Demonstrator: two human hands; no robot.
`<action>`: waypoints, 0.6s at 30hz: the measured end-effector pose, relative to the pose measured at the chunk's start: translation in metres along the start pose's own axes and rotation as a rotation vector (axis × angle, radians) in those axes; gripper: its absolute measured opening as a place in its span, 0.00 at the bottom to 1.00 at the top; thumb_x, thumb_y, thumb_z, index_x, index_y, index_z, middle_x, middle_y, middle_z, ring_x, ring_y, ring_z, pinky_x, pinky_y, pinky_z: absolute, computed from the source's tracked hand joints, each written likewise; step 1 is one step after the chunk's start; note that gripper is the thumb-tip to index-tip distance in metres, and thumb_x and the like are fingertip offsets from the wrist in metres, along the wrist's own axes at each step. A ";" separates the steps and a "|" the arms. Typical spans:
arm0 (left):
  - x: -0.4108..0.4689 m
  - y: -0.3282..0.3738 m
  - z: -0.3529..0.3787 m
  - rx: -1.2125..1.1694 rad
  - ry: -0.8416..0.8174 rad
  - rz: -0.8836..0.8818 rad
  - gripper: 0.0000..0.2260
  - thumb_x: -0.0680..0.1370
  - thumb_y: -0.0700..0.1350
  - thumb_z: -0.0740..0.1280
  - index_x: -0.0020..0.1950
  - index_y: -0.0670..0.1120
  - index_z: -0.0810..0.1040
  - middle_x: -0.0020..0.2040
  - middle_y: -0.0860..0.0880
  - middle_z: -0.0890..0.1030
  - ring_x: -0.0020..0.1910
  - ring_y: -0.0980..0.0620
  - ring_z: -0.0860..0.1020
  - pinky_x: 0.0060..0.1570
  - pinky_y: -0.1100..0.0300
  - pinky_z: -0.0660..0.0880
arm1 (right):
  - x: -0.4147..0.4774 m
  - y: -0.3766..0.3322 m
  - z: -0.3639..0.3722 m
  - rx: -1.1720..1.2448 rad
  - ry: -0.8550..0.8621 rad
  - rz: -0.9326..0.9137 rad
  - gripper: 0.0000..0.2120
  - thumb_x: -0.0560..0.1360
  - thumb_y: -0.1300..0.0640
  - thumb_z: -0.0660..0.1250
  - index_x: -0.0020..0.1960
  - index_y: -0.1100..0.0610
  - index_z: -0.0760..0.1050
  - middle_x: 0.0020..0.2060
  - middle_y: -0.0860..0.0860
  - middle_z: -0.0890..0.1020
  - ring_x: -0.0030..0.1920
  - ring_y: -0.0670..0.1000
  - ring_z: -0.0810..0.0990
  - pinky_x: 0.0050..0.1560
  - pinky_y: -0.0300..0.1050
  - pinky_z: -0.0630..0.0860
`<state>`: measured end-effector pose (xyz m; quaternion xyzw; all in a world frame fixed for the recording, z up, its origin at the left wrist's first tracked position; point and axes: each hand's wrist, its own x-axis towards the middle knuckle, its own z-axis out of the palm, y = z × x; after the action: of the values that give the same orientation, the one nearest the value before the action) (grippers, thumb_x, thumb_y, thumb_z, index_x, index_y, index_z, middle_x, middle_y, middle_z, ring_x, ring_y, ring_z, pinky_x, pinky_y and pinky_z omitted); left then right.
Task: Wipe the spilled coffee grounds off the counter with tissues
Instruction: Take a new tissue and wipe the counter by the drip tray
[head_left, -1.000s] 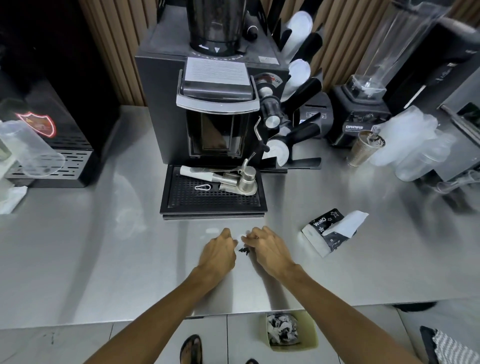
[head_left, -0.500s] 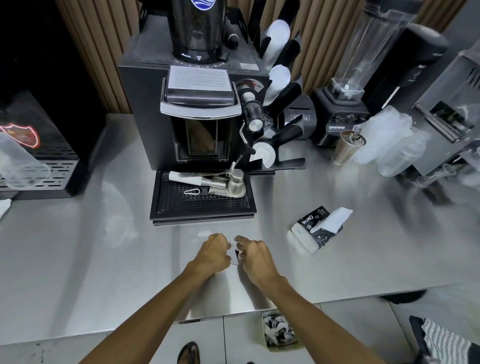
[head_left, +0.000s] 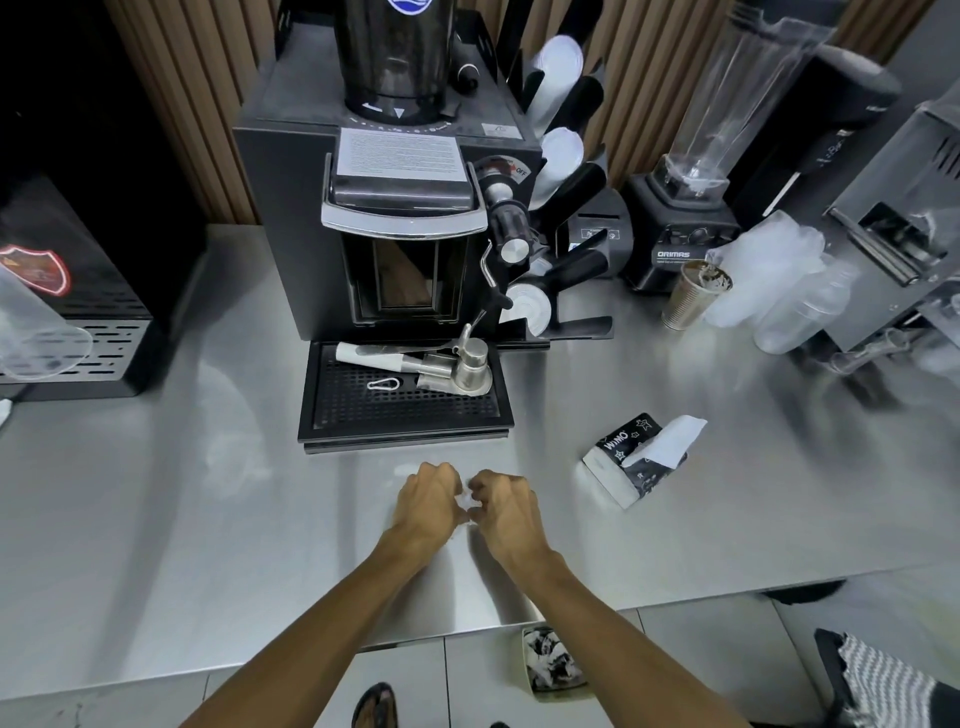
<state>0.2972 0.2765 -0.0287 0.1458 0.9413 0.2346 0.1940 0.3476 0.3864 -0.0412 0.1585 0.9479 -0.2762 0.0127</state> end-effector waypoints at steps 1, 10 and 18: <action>0.000 0.000 0.000 -0.010 0.007 0.009 0.16 0.70 0.49 0.77 0.52 0.44 0.78 0.50 0.44 0.79 0.44 0.45 0.77 0.40 0.58 0.73 | 0.000 0.000 -0.001 -0.006 0.002 -0.007 0.09 0.69 0.65 0.71 0.49 0.58 0.80 0.41 0.53 0.84 0.40 0.54 0.82 0.43 0.47 0.80; 0.003 0.005 -0.006 0.021 -0.111 0.026 0.13 0.72 0.40 0.72 0.33 0.45 0.69 0.41 0.40 0.75 0.39 0.43 0.76 0.38 0.54 0.75 | -0.001 -0.004 -0.005 -0.107 -0.060 -0.001 0.08 0.71 0.66 0.67 0.34 0.59 0.78 0.30 0.55 0.78 0.31 0.55 0.70 0.29 0.41 0.64; 0.005 0.001 -0.012 0.041 -0.142 0.069 0.16 0.68 0.37 0.74 0.33 0.47 0.66 0.38 0.49 0.69 0.36 0.50 0.70 0.27 0.63 0.67 | 0.002 0.002 -0.015 -0.025 -0.192 -0.068 0.19 0.69 0.67 0.65 0.26 0.50 0.63 0.27 0.51 0.74 0.31 0.53 0.72 0.36 0.44 0.77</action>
<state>0.2877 0.2746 -0.0197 0.1985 0.9243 0.2109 0.2488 0.3469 0.3960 -0.0298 0.0989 0.9505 -0.2786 0.0959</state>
